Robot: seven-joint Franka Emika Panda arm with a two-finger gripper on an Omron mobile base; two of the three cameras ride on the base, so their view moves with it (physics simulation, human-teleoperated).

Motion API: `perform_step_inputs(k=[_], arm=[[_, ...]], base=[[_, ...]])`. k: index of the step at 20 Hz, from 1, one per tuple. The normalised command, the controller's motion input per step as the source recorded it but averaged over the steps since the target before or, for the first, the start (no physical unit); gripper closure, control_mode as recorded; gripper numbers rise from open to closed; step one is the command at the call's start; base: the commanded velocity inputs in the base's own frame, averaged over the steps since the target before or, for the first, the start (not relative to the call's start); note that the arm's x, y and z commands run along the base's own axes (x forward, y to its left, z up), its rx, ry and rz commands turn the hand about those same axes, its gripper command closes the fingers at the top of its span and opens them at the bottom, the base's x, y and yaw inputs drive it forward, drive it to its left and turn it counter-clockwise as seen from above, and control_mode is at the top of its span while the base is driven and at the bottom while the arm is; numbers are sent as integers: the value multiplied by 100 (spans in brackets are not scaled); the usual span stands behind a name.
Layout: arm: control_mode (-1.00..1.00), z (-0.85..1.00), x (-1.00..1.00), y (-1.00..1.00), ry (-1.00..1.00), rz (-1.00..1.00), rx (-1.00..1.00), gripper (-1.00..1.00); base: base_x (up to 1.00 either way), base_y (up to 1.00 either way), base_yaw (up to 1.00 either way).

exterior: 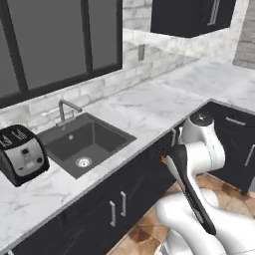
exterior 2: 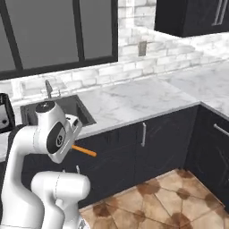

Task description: Organize the utensils by type. Pick up the wooden spoons from the counter and place them in the open cabinet. Then pick up the metallic utensils from the counter and place them in the open drawer.

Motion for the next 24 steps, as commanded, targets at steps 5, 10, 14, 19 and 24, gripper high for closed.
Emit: perform_step_inputs(k=[5, 10, 14, 19, 24], arm=[[100, 0, 0, 0, 0, 0, 0, 100], [100, 0, 0, 0, 0, 0, 0, 100], [100, 0, 0, 0, 0, 0, 0, 100], [100, 0, 0, 0, 0, 0, 0, 100], [100, 0, 0, 0, 0, 0, 0, 100]], base=[[0, 0, -100], [0, 0, -100], [0, 0, -100], [0, 0, -100], [0, 0, -100]])
